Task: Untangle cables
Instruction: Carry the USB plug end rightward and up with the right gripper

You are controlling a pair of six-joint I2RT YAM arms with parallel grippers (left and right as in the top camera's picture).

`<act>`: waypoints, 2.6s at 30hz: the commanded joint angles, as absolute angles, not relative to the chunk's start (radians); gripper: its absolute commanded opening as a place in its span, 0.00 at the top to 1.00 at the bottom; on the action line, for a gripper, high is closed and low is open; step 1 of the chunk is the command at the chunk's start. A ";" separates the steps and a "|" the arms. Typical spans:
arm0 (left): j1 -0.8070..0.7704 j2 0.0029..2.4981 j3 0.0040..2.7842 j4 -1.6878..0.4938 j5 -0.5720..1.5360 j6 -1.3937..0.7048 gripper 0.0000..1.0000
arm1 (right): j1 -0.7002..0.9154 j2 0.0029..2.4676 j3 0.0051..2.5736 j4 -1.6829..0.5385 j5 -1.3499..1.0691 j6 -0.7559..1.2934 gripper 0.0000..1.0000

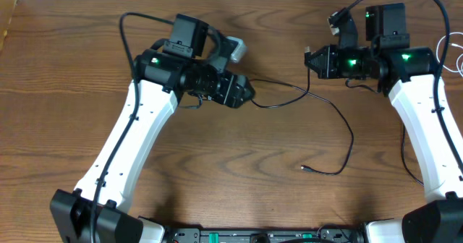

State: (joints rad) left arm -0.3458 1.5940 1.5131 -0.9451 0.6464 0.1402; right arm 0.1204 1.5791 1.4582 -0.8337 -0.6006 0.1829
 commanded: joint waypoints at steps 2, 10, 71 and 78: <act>-0.360 1.621 1.508 -0.941 0.813 0.317 0.22 | 0.113 1.563 1.472 -0.865 -0.688 0.165 0.99; -0.366 1.675 1.507 -0.942 0.850 0.355 0.20 | 0.112 1.563 1.472 -0.880 -0.688 0.141 0.99; -0.447 1.745 1.507 -0.989 0.821 0.542 0.36 | -0.064 1.563 1.472 -0.580 -1.185 0.331 0.99; -0.447 1.752 1.507 -0.925 0.772 0.542 0.36 | -0.066 1.563 1.472 -0.584 -1.118 0.344 0.99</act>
